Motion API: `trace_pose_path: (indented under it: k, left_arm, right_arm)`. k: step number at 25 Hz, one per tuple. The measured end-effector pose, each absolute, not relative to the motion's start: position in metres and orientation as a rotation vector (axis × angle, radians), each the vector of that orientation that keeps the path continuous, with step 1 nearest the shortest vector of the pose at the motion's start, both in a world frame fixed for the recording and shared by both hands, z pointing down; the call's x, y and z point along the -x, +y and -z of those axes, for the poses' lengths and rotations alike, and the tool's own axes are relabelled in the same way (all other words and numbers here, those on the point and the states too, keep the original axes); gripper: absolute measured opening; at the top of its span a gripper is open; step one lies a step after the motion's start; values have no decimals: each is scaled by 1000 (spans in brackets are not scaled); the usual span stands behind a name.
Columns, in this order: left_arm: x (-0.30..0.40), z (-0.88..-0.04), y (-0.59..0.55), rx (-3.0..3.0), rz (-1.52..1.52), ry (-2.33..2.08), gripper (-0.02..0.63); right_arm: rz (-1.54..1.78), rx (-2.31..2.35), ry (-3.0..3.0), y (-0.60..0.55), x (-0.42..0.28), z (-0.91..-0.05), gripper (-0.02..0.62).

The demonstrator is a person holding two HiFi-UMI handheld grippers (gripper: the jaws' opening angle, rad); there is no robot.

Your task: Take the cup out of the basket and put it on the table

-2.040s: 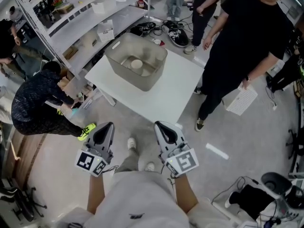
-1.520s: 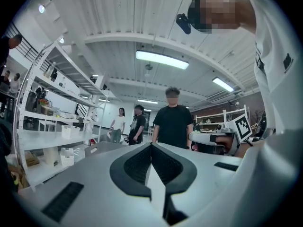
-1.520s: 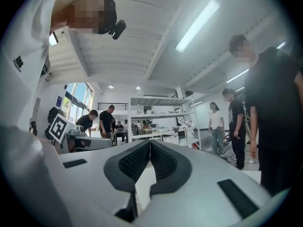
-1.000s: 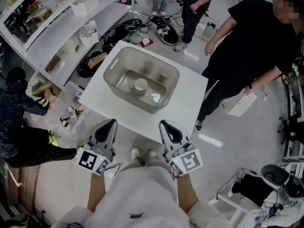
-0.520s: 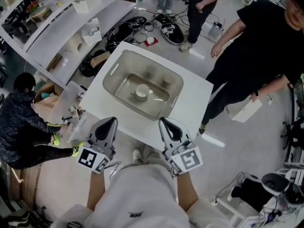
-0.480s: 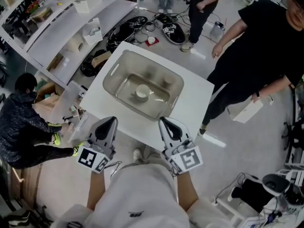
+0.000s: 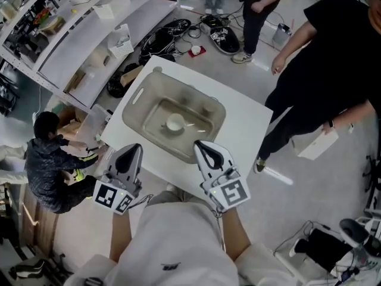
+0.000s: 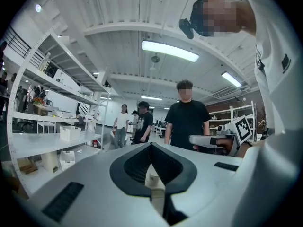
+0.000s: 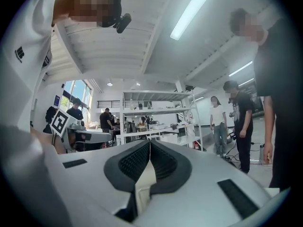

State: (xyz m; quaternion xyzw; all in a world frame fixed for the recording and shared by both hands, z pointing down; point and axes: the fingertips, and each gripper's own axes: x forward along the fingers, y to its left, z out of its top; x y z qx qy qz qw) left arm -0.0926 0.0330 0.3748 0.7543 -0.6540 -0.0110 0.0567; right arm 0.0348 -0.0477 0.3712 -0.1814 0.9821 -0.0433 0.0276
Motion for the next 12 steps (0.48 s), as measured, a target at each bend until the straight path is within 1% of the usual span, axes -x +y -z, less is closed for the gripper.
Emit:
trace_pose_path:
  k: [12]
  left_arm:
    - [127,-389,-2,-2345,11,-1889,11]
  right_arm:
    - [-39,618,3134,-87,12,-384,8]
